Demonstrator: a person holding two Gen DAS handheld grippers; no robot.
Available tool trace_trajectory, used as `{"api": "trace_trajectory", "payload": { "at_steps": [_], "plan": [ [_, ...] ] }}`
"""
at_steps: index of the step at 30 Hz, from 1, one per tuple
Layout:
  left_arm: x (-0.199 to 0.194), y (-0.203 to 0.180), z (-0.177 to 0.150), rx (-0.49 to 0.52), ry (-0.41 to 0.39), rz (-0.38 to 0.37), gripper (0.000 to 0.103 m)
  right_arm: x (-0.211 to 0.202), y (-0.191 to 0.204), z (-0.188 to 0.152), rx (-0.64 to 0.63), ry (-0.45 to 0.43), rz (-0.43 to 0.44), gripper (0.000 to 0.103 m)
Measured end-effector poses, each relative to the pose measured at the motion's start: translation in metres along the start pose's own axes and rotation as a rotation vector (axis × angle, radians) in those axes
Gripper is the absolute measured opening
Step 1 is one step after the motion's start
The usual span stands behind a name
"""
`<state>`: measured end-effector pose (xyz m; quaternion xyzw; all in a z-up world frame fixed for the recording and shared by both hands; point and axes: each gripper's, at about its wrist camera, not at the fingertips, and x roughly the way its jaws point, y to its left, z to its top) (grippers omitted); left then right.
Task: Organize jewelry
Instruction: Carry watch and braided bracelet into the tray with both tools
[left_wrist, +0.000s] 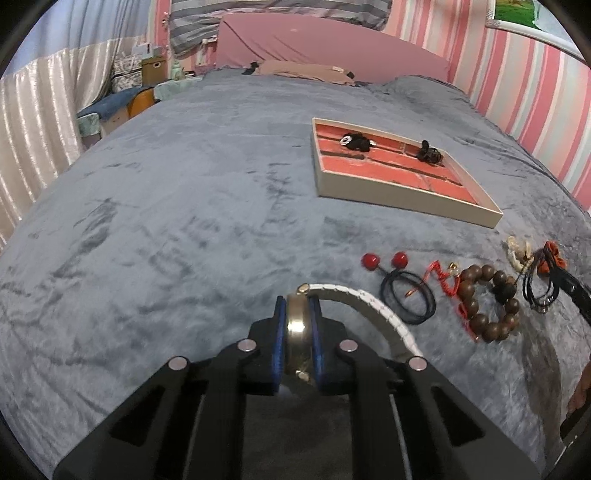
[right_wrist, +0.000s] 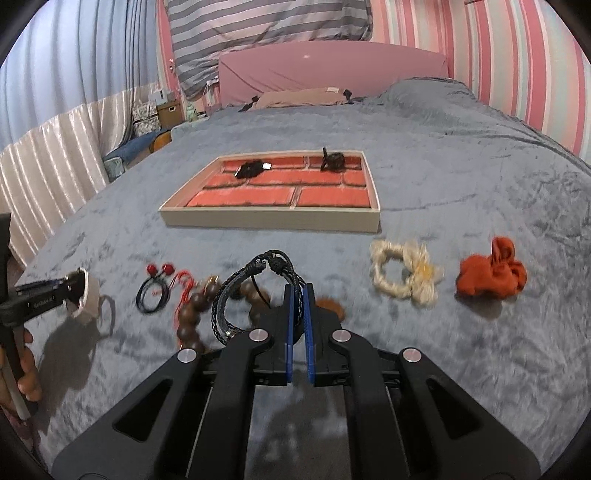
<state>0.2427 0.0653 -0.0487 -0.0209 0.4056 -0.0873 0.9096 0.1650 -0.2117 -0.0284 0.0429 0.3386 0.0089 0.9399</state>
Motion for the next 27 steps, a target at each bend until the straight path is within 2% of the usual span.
{"api": "trace_trajectory", "payload": {
  "at_steps": [6, 11, 19, 27],
  "plan": [
    [0.015, -0.008, 0.015, 0.016, 0.002, -0.010, 0.013, 0.018, -0.006, 0.017, 0.005, 0.001, -0.004, 0.006],
    [0.022, -0.020, 0.040, 0.039, -0.012, -0.015, 0.013, 0.036, -0.012, 0.037, 0.011, 0.002, -0.010, 0.006],
    [0.050, -0.062, 0.107, 0.116, -0.059, -0.023, 0.013, 0.082, -0.032, 0.101, 0.025, -0.003, -0.022, 0.006],
    [0.108, -0.093, 0.177, 0.135, -0.033, -0.018, 0.013, 0.143, -0.051, 0.158, 0.052, 0.036, -0.016, 0.006]
  ]
}}
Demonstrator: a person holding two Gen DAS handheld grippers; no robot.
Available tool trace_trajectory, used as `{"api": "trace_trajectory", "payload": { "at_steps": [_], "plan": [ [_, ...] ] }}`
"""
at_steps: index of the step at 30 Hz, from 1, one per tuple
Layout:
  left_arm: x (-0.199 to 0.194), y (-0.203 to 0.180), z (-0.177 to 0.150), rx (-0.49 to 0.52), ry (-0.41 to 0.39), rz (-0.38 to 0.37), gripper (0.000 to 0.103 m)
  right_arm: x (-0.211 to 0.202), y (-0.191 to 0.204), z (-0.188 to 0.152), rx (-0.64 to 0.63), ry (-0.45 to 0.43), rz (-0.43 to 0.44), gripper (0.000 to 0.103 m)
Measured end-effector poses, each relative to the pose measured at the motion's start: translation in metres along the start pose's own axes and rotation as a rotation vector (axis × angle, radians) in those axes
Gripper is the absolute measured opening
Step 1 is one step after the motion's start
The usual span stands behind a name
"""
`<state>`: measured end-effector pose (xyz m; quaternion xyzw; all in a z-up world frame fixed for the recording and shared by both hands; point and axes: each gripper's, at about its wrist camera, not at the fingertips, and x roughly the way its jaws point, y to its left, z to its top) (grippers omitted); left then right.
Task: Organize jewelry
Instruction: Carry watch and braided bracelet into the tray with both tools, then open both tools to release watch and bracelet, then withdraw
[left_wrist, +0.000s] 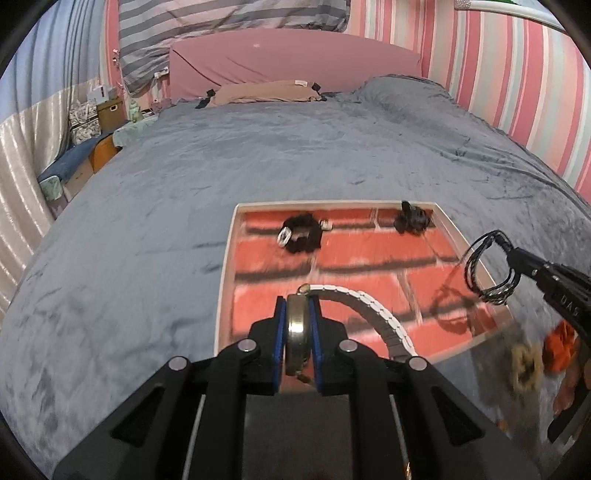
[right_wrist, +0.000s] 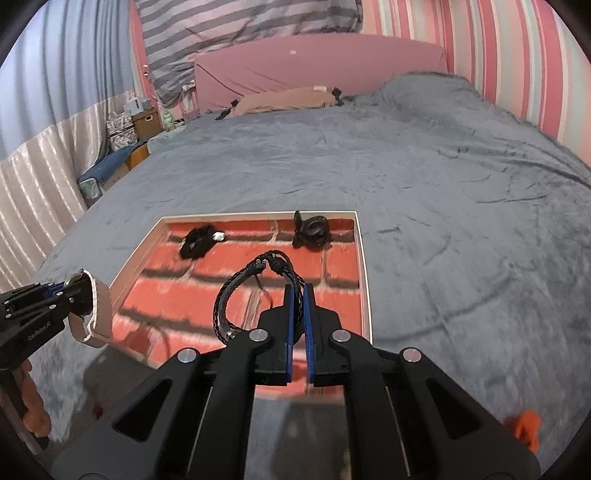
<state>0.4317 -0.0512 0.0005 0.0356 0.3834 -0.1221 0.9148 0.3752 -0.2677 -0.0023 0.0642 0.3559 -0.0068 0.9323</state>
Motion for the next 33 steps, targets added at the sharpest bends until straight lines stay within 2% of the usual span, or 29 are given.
{"api": "trace_trajectory", "payload": {
  "at_steps": [7, 15, 22, 33],
  "plan": [
    [0.072, 0.008, 0.039, -0.031, 0.088, 0.040, 0.013, 0.065, -0.014, 0.035, 0.026, 0.077, -0.030, 0.006],
    [0.130, 0.025, 0.039, -0.055, 0.175, 0.072, 0.013, 0.106, -0.019, 0.031, 0.030, 0.134, -0.050, 0.006],
    [0.139, 0.027, 0.045, -0.045, 0.161, 0.073, 0.013, 0.127, -0.025, 0.029, 0.043, 0.171, -0.069, 0.006],
    [0.146, 0.026, 0.047, -0.029, 0.200, 0.070, 0.013, 0.142, -0.022, 0.021, 0.019, 0.232, -0.071, 0.007]
  ]
}}
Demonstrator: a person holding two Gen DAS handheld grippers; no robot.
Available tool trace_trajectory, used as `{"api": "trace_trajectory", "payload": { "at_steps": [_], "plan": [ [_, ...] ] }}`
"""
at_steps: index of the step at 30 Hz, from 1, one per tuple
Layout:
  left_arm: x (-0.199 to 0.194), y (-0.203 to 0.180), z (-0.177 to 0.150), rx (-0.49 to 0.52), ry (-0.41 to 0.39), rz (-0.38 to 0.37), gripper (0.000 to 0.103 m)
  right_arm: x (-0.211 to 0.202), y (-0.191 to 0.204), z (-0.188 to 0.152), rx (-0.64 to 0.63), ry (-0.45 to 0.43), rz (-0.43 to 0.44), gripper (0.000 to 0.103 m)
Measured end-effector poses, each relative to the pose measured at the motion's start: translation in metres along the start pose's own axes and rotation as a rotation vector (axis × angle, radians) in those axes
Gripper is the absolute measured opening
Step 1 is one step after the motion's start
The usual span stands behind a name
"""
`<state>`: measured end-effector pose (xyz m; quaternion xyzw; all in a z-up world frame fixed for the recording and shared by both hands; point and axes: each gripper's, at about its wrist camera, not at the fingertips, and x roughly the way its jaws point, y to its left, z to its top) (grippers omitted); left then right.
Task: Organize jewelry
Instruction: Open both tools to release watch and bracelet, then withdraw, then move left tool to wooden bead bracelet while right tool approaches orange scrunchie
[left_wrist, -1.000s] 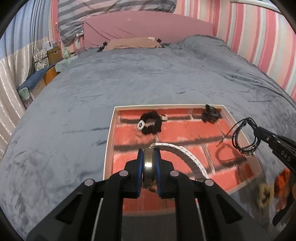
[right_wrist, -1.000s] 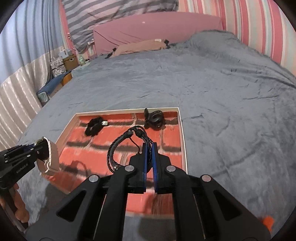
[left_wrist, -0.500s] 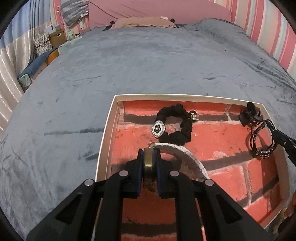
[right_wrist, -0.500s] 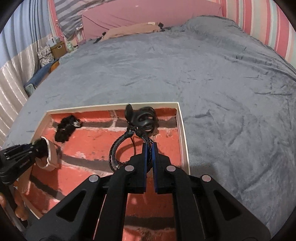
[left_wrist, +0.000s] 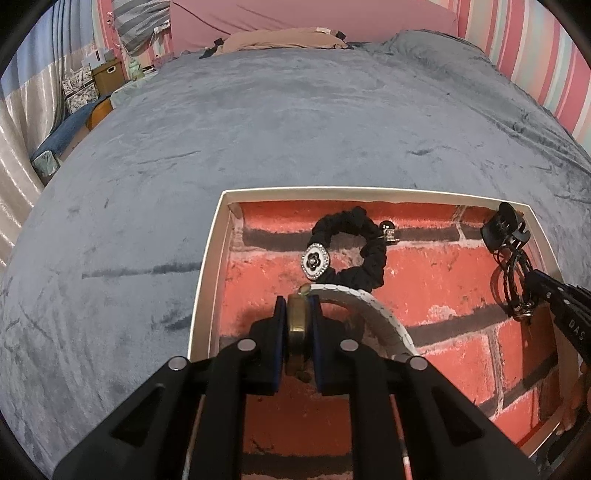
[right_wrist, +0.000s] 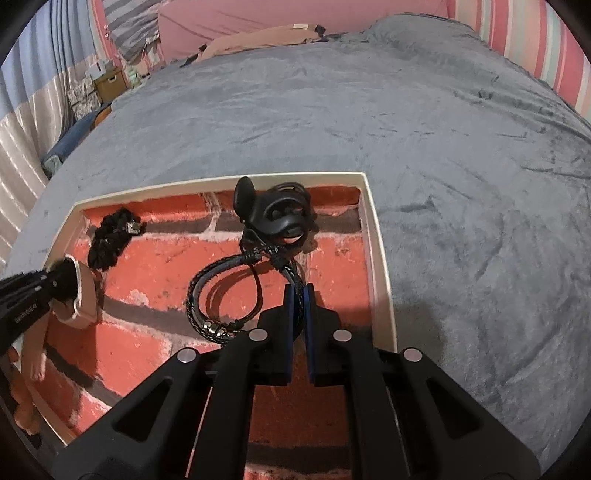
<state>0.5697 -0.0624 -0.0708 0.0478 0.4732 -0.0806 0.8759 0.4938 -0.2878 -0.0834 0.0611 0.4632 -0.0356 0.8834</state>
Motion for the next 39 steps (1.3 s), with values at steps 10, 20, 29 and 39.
{"api": "trace_trajectory", "payload": {
  "at_steps": [10, 20, 29, 39],
  "plan": [
    [-0.021, -0.001, -0.007, 0.003, -0.036, 0.018, 0.030, -0.025, 0.004, -0.001, -0.035, -0.046, 0.013, 0.060],
    [-0.120, 0.000, -0.039, -0.021, -0.186, 0.025, 0.067, -0.113, -0.015, -0.030, -0.057, -0.170, 0.061, 0.081],
    [-0.223, -0.029, -0.088, -0.013, -0.281, 0.002, 0.076, -0.203, -0.039, -0.072, -0.086, -0.280, 0.032, 0.090],
    [-0.270, -0.056, -0.159, -0.044, -0.306, -0.028, 0.086, -0.247, -0.086, -0.135, -0.052, -0.296, -0.007, 0.091]
  ]
}}
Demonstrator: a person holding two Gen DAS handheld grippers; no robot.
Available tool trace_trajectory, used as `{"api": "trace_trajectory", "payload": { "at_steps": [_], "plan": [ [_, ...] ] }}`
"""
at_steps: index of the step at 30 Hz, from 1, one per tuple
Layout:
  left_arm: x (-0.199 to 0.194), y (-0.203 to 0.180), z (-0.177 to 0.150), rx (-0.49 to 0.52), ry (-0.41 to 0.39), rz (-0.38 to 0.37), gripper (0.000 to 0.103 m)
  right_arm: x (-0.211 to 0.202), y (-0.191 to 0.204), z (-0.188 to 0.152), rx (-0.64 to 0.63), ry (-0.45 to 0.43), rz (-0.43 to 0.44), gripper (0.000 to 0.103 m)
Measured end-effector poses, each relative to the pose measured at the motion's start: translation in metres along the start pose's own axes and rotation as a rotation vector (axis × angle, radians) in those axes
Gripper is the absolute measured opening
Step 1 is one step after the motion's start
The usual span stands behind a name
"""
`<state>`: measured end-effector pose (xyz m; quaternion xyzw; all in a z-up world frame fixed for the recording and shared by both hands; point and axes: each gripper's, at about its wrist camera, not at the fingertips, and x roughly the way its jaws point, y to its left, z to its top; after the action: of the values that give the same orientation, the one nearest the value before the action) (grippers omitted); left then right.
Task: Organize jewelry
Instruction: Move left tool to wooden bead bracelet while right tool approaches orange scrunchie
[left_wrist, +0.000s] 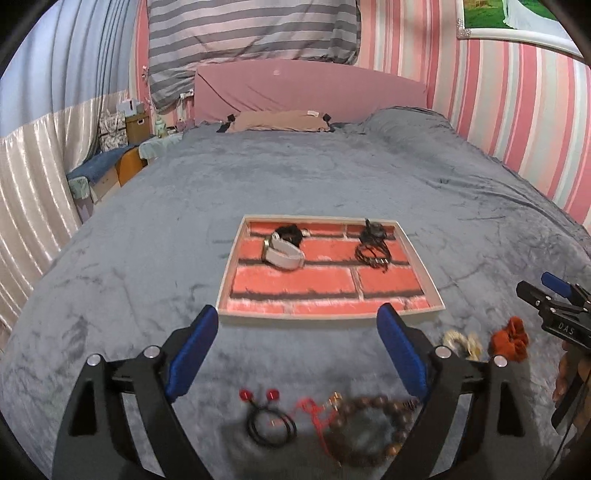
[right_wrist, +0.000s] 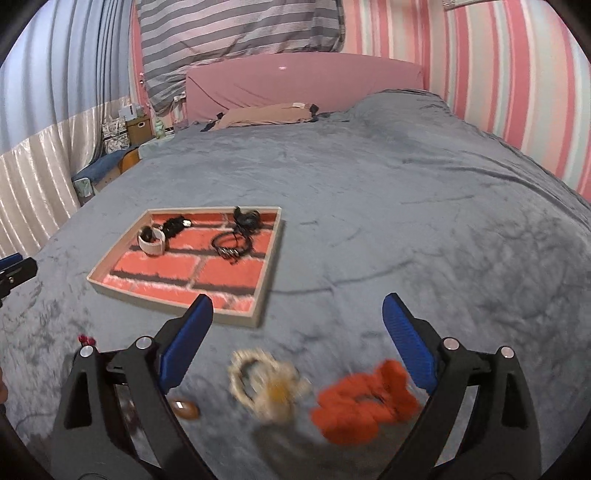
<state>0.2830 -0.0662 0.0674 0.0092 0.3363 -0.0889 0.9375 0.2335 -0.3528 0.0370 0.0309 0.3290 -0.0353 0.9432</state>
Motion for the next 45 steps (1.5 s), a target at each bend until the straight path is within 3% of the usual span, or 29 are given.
{"api": "trace_trajectory", "payload": {
  "at_steps": [7, 15, 25, 32, 39, 43, 45],
  "plan": [
    [-0.011, -0.008, -0.039, 0.003, 0.009, 0.042, 0.086, -0.016, -0.024, -0.046, 0.048, -0.002, -0.042, 0.091],
    [0.000, -0.015, -0.083, 0.022, 0.038, 0.049, 0.086, -0.004, -0.046, -0.083, 0.090, 0.044, -0.094, 0.091],
    [0.017, -0.029, -0.113, -0.006, 0.097, -0.012, 0.086, 0.012, -0.063, -0.094, 0.122, 0.049, -0.141, 0.090],
    [0.024, -0.069, -0.126, 0.037, 0.115, -0.036, 0.086, 0.028, -0.068, -0.099, 0.113, 0.077, -0.134, 0.088],
    [0.038, -0.086, -0.136, 0.076, 0.142, -0.045, 0.085, 0.037, -0.073, -0.098, 0.117, 0.094, -0.094, 0.088],
    [0.045, -0.084, -0.139, 0.075, 0.160, -0.063, 0.084, 0.048, -0.075, -0.098, 0.141, 0.127, -0.057, 0.071],
    [0.048, -0.083, -0.138, 0.074, 0.167, -0.066, 0.078, 0.050, -0.075, -0.097, 0.157, 0.130, -0.046, 0.062]
  ]
}}
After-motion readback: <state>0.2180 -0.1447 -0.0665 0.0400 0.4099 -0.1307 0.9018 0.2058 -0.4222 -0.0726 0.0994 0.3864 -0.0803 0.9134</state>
